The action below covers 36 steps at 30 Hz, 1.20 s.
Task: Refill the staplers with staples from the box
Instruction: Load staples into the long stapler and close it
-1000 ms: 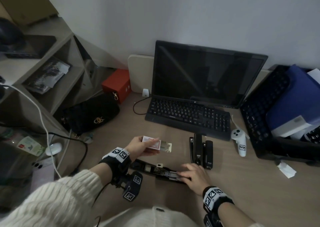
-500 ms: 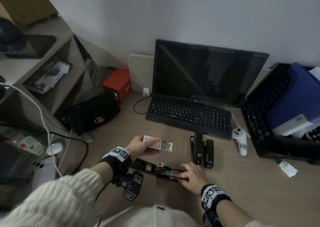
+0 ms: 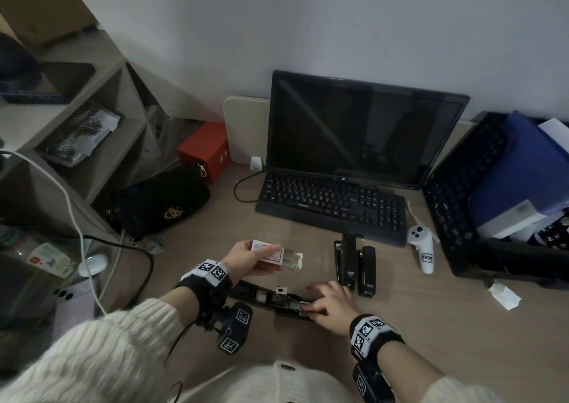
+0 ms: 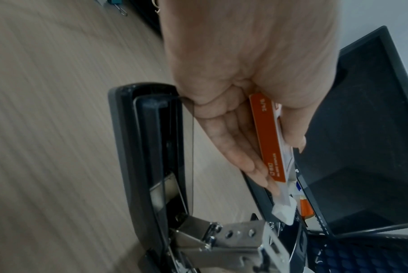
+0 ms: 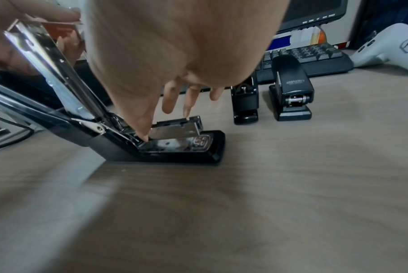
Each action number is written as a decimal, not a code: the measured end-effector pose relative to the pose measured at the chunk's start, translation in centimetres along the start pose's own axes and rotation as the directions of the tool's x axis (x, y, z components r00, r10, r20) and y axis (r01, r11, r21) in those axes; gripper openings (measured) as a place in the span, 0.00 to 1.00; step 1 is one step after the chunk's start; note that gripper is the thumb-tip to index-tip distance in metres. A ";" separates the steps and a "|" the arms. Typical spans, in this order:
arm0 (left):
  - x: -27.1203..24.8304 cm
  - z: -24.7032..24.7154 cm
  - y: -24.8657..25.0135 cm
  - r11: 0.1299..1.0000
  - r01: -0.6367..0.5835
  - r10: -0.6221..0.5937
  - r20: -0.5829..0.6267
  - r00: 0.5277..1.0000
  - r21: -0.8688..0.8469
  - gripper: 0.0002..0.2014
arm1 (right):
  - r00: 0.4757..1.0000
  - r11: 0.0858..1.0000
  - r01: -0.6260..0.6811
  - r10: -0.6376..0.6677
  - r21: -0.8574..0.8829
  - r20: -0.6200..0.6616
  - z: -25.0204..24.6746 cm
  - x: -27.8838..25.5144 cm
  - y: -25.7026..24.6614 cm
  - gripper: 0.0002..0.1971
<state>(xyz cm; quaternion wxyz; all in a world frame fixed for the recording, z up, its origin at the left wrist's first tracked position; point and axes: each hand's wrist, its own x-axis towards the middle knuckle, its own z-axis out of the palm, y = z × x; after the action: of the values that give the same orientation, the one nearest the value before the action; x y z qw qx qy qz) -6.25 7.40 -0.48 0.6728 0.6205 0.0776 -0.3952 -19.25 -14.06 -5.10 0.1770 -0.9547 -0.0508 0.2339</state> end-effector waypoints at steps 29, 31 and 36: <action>-0.7 2.0 1.5 0.966 -0.119 0.145 -0.100 0.984 0.232 0.14 | 0.894 0.715 0.139 0.208 0.685 -0.397 -7.8 1.2 -3.4 0.25; -0.9 2.5 1.4 0.980 -0.114 0.132 -0.104 0.986 0.162 0.15 | 0.909 0.742 0.119 0.186 0.660 -0.372 -7.5 1.0 -3.8 0.19; -1.6 4.1 1.7 0.991 -0.134 0.133 -0.081 0.988 -0.005 0.14 | 0.884 0.830 0.074 0.202 0.553 -0.421 -6.4 0.8 -4.1 0.15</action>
<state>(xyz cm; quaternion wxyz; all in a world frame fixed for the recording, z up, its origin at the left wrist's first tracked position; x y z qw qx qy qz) -7.89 4.27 2.67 0.6973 0.6363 0.0649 -0.3236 -15.59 -12.15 1.32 0.4445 -0.8906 0.0959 0.0103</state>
